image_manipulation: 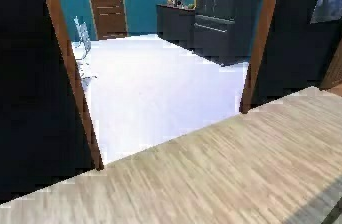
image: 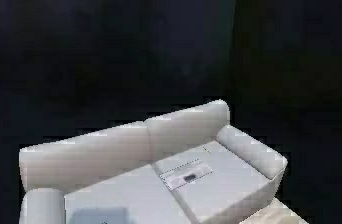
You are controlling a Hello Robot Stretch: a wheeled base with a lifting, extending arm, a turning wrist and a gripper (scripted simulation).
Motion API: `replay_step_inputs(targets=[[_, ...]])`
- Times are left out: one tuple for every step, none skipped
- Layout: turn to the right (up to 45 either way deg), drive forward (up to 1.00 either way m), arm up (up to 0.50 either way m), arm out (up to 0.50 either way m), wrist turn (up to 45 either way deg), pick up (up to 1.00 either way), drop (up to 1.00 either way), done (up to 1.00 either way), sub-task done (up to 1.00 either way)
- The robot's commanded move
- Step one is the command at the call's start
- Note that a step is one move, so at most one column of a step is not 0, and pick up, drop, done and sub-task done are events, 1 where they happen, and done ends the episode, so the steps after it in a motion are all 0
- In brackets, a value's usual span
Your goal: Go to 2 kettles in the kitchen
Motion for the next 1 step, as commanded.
replay_step_inputs(targets=[[45.0,0.0,0.0,0.0,0.0,0.0,0.0,0.0,0.0]])
